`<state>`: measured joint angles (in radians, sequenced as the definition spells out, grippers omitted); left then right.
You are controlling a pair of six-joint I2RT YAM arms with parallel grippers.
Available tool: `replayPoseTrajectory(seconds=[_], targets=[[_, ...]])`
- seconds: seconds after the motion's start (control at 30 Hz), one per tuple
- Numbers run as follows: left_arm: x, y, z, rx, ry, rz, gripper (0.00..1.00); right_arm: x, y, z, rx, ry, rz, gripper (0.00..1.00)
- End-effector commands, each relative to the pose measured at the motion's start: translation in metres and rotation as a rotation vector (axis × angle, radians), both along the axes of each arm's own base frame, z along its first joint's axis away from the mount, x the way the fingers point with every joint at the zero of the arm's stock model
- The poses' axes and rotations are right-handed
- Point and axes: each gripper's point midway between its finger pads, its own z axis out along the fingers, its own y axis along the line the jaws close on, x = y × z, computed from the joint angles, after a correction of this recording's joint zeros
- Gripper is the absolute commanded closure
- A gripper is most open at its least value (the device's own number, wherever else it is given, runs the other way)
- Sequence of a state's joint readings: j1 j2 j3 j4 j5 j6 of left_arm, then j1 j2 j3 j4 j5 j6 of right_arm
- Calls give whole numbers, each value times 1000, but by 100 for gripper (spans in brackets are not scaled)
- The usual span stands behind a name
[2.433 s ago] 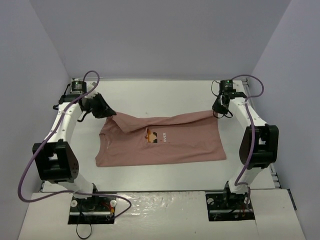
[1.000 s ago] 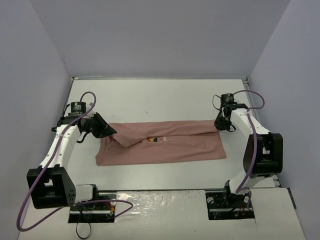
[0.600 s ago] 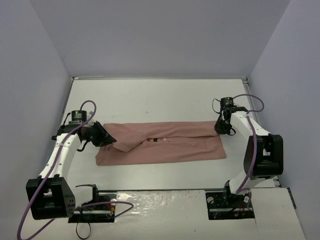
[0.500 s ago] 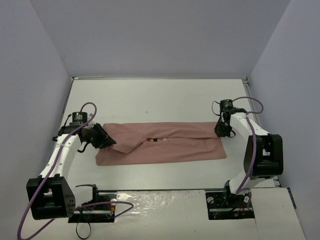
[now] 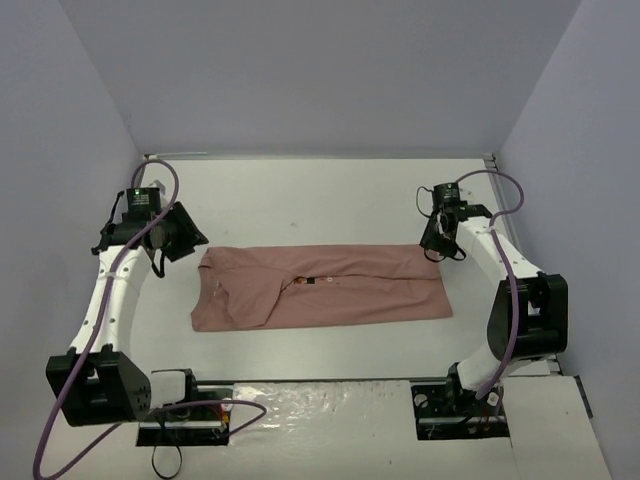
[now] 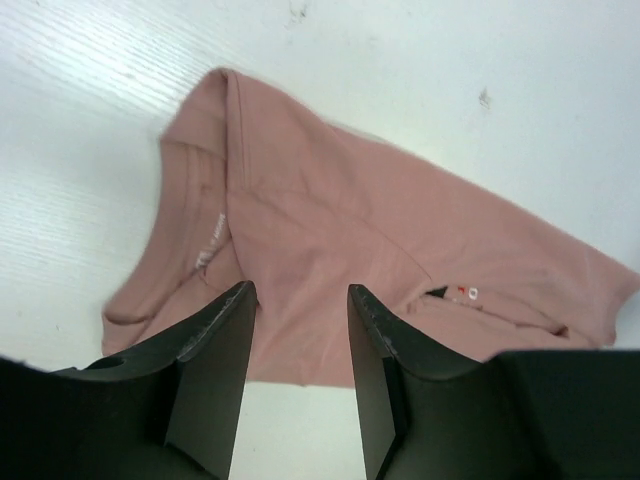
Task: Fold and stack the t-shirts
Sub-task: Fold the other side of the tshirt into a rectangle
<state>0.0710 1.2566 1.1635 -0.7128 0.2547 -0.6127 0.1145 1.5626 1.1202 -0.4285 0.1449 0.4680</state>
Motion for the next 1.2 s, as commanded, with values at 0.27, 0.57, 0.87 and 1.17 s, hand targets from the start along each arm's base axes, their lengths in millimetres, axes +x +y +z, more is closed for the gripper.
replayPoseTrajectory(seconds=[0.27, 0.57, 0.87, 1.17], targets=[[70, -26, -103, 63, 199, -49, 63, 43, 20, -32, -30, 22, 82, 67], [106, -12, -164, 145, 310, -36, 70, 58, 0, -83, -53, 85, 61, 70], [170, -4, -108, 153, 129, -79, 66, 106, -17, -47, -63, -37, 59, 70], [99, -97, 7, 372, -141, -384, 58, 94, 44, 48, 14, -256, 178, 68]])
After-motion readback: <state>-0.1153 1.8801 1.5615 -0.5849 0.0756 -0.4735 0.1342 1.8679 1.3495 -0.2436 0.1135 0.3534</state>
